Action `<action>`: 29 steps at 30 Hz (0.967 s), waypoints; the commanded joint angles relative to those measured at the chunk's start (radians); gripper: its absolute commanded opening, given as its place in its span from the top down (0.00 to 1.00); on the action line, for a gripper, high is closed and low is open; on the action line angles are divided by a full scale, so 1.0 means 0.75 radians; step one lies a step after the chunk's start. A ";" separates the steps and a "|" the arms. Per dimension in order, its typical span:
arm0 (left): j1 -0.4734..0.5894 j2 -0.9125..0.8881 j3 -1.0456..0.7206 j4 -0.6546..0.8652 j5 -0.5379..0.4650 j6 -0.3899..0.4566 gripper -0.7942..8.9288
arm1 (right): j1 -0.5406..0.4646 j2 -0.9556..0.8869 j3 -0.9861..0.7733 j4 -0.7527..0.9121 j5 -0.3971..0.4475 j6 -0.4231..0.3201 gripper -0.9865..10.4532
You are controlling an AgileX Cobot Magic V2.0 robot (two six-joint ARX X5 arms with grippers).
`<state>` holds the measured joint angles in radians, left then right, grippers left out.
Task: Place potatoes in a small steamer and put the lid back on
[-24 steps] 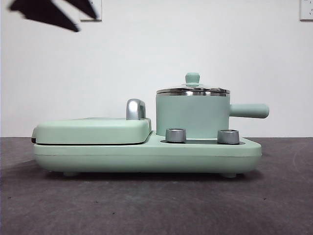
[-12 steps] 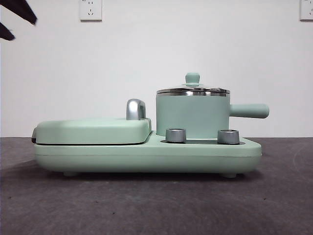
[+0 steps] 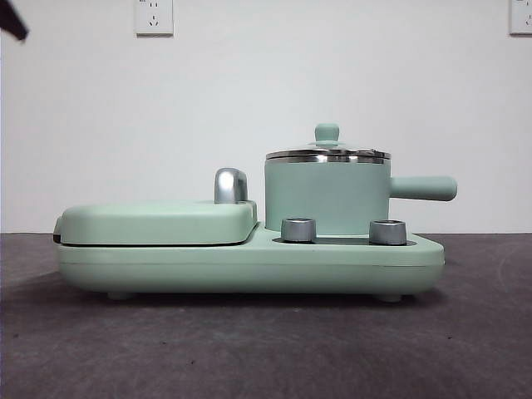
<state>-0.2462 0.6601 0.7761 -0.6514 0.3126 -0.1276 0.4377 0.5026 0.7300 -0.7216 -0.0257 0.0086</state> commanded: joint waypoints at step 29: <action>0.221 -0.636 -0.787 0.758 -0.354 0.151 0.91 | 0.007 0.006 0.007 0.060 0.000 0.014 0.90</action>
<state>-0.0849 0.2100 0.2256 -0.1261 0.0563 -0.0185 0.4377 0.5026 0.7300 -0.6884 -0.0261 0.0086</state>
